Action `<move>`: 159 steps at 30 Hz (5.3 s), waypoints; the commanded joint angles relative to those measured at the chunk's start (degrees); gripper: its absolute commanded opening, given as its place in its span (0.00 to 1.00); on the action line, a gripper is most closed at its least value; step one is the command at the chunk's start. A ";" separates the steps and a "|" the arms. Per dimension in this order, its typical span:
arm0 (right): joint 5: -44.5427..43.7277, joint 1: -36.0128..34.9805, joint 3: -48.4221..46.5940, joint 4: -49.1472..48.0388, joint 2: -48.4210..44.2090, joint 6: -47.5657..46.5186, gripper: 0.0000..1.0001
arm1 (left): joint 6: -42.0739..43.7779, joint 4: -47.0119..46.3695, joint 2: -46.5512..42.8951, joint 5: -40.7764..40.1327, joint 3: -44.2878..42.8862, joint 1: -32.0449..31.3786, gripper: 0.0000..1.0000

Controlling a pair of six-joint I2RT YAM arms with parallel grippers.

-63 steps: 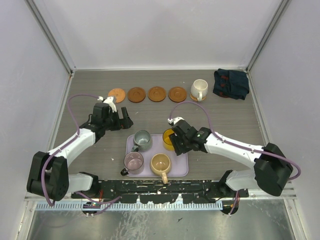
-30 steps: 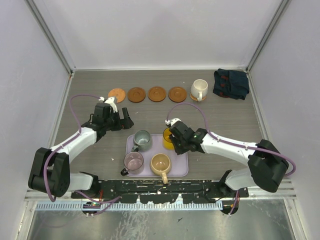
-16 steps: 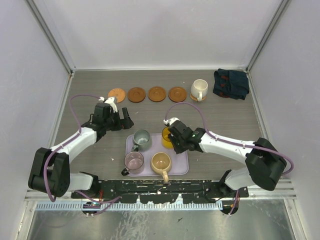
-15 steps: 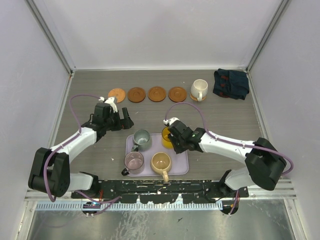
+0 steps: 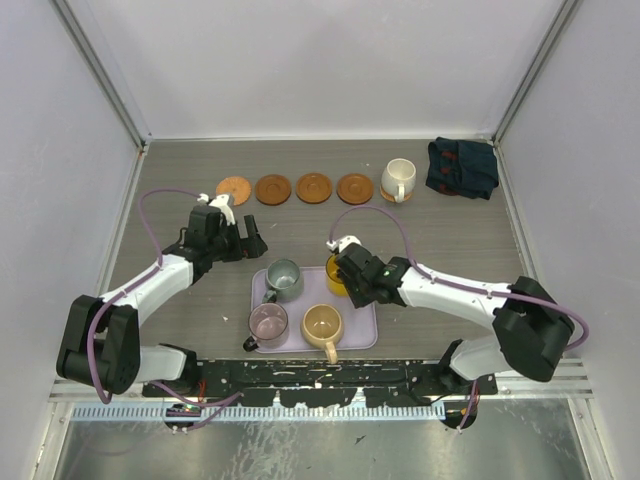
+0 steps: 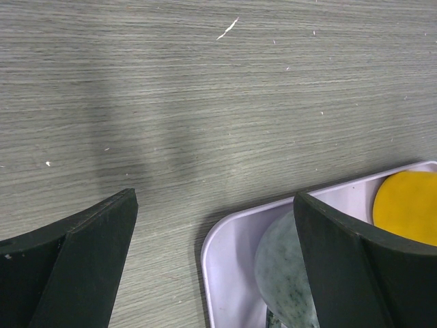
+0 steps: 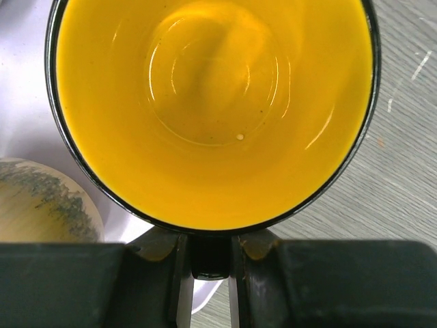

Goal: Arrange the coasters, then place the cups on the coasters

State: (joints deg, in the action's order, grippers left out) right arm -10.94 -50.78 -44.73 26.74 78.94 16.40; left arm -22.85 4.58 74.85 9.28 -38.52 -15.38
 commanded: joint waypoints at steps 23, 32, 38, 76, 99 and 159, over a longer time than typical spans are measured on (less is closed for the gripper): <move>-20.34 6.51 -24.51 -13.42 8.89 -1.78 0.01 | 1.93 -1.95 -3.66 1.04 0.29 -0.03 0.98; -13.71 15.43 -38.40 -14.96 23.23 -3.42 0.01 | 2.45 -1.68 -3.94 1.18 0.20 -0.12 0.98; -12.00 18.46 -46.06 -13.55 31.93 -4.20 0.01 | 3.05 -1.39 -3.51 1.26 -0.10 -0.14 0.98; -3.67 26.82 -52.47 -8.08 41.00 -2.28 0.01 | 3.69 -1.41 -0.32 0.13 -0.85 -0.11 0.98; -2.42 26.20 -53.81 -6.65 41.72 -1.18 0.01 | 3.58 -1.50 0.22 0.13 -0.76 -0.15 0.98; -7.46 24.52 -54.05 -3.87 40.56 -0.58 0.43 | 3.69 -1.07 0.09 -0.03 -0.25 -0.14 0.98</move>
State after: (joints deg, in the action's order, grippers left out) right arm -16.69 -25.45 -97.08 24.86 123.68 15.38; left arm -20.05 4.78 75.33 9.65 -38.06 -15.38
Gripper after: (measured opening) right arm 0.421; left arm 0.979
